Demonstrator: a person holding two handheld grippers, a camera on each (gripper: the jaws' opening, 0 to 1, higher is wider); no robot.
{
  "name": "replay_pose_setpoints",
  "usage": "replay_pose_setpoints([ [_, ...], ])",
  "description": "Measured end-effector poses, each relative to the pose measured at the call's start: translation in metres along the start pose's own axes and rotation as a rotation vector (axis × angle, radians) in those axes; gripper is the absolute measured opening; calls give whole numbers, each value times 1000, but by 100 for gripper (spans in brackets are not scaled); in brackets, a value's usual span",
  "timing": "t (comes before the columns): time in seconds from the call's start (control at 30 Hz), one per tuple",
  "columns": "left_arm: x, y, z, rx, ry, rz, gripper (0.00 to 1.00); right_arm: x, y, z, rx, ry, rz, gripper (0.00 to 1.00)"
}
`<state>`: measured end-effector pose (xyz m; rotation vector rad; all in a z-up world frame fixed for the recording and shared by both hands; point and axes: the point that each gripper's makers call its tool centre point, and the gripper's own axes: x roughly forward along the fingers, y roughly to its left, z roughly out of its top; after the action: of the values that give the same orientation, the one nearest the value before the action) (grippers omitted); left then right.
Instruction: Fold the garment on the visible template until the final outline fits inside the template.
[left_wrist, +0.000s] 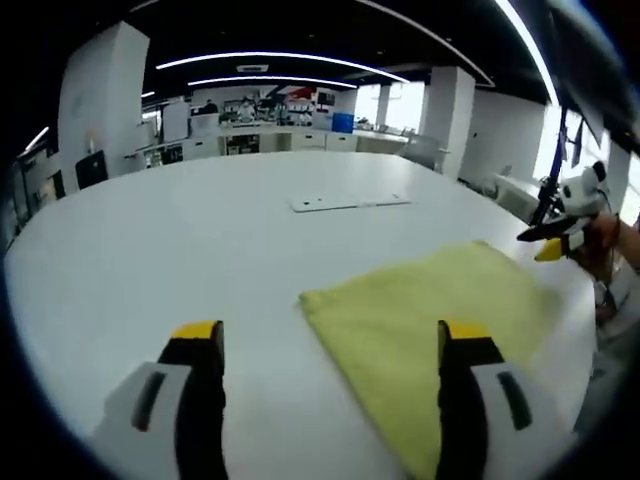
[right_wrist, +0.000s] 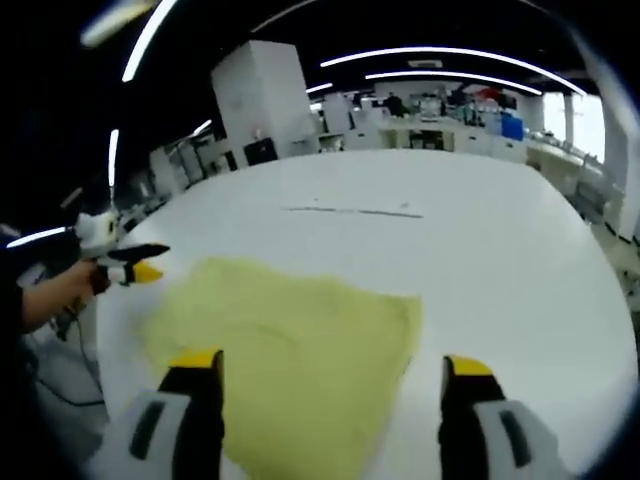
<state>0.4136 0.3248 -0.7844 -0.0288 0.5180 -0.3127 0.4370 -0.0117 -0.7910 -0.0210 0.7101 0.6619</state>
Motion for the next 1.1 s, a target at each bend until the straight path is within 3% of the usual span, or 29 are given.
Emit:
replay_pose_setpoints([
  [0.33,-39,-21,-1,7,-15,-40,99,-47,35,-7,-67,-28,45,99],
  [0.5,-61,-38,-2,12,-26,-72,99,-68,46,-11,-88,-41,44,100],
  [0.73,-88,-61,-15,49,3,-112,99,-93,58,-18,-115,-64,49,100],
  [1.1,-127,-66,-30,53,6,-102,98,-123,76,-38,-136,-82,36,100],
])
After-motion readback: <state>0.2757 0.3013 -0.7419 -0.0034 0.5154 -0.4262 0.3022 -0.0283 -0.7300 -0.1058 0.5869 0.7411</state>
